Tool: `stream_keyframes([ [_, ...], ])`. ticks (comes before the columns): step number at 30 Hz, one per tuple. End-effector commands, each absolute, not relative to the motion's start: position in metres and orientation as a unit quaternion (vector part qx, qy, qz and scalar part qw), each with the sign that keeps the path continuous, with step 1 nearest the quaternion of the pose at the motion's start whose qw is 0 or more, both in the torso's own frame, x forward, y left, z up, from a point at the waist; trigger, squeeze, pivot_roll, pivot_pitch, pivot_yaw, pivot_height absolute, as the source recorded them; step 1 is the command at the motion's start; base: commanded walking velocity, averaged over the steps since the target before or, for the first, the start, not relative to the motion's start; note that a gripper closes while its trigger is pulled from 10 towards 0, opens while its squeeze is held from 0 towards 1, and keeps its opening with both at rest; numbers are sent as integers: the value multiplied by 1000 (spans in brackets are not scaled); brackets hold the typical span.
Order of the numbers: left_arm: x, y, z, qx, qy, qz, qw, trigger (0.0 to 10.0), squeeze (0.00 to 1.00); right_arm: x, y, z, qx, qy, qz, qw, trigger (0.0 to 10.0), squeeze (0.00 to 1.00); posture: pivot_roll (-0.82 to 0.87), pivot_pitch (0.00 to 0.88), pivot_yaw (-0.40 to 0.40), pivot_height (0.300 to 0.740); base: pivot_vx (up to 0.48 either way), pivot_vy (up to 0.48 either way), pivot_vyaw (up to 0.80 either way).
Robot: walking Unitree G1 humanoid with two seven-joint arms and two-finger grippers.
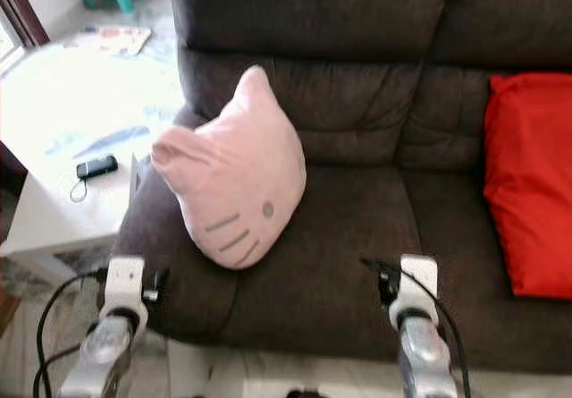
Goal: Move the pillow to the sofa from floor
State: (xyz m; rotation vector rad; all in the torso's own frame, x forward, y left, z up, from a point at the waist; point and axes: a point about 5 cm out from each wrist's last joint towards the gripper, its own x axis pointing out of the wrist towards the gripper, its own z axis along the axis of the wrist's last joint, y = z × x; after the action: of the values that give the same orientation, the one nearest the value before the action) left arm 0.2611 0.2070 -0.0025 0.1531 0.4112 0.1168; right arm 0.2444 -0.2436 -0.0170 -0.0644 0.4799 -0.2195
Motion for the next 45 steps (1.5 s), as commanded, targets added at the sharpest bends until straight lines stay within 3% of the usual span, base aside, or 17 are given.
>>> stream_keyframes([
  [1, 251, 212, -17, 83, 244, 59, 964, 10000, 0, 234, -247, -27, -12, 261, -120, 958, 10000, 0, -50, 131, -31, 740, 0, 0, 0],
  [6, 234, 219, -38, 79, 304, 70, 947, 10000, 0, 214, -242, -47, 22, 303, -127, 944, 10000, 0, -43, 127, -24, 740, 0, 0, 0],
  [25, 208, 210, -64, 86, 382, 33, 919, 10000, 0, 179, -224, -75, 36, 383, -106, 917, 10000, 0, -61, 96, -16, 740, 0, 0, 0],
  [45, 194, 207, -73, 91, 409, 15, 908, 10000, 0, 157, -224, -86, 36, 420, -99, 901, 10000, 0, -69, 90, -19, 740, -174, 0, 0],
])
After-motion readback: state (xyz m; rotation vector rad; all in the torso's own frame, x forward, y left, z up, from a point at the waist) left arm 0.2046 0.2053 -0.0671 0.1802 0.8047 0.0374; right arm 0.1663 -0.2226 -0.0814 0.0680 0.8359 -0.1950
